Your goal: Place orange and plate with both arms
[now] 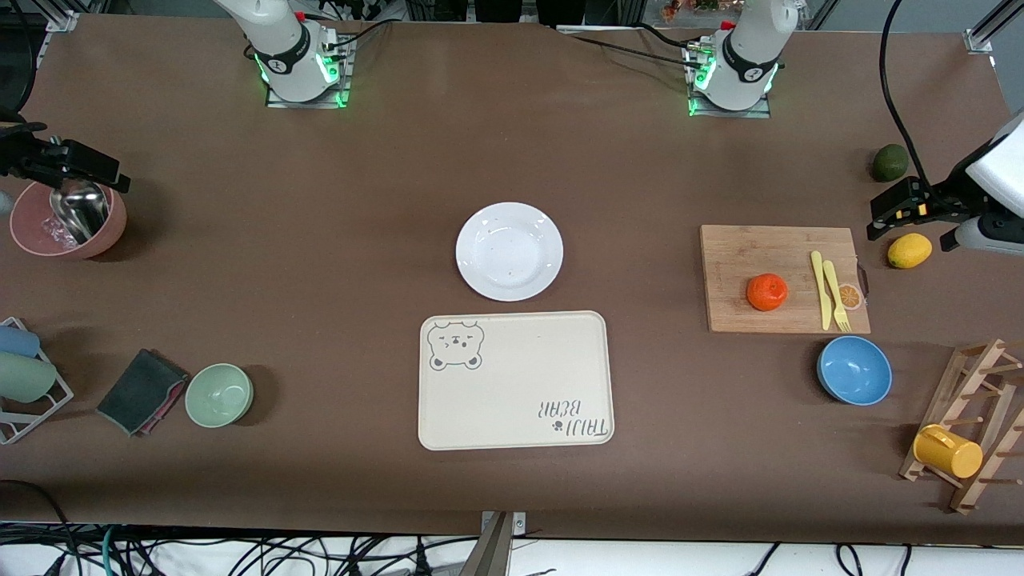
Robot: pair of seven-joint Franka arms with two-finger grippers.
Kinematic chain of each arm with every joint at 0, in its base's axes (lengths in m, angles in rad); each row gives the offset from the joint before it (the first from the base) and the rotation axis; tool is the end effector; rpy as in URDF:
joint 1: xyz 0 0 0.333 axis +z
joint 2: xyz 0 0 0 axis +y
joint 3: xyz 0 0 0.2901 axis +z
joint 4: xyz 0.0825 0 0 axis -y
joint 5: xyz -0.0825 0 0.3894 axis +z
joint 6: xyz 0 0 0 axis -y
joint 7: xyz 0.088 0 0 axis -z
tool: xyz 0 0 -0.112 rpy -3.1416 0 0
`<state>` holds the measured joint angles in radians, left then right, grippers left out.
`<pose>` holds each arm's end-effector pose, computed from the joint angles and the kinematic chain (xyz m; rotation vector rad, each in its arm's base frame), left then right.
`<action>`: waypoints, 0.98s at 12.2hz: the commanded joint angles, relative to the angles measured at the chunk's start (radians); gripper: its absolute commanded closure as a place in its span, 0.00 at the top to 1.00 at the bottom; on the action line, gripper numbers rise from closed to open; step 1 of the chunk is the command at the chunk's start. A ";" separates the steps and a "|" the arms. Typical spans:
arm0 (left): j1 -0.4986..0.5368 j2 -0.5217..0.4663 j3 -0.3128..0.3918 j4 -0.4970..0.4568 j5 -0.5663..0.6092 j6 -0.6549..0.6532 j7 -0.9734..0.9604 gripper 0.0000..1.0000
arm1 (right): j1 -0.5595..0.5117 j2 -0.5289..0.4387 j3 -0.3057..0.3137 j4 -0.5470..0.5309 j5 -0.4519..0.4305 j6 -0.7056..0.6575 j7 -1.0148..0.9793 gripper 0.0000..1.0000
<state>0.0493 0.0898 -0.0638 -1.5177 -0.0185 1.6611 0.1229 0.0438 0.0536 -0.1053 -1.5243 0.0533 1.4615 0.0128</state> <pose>0.5941 -0.0090 0.5757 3.1120 -0.2117 0.0858 0.5616 -0.0267 0.5768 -3.0841 0.1107 0.1775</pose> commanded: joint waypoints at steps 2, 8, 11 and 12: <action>-0.005 0.015 -0.004 0.030 0.031 -0.004 0.009 1.00 | -0.004 -0.003 0.001 0.012 0.005 -0.016 -0.016 1.00; -0.006 0.016 -0.004 0.030 0.031 -0.004 0.009 1.00 | -0.007 -0.001 -0.011 0.012 0.010 -0.015 -0.014 1.00; -0.012 0.021 -0.004 0.030 0.031 -0.004 0.007 1.00 | -0.007 -0.001 -0.011 0.012 0.011 -0.015 -0.014 1.00; -0.012 0.022 -0.004 0.030 0.031 -0.004 0.007 1.00 | -0.007 -0.001 -0.011 0.012 0.011 -0.013 -0.014 1.00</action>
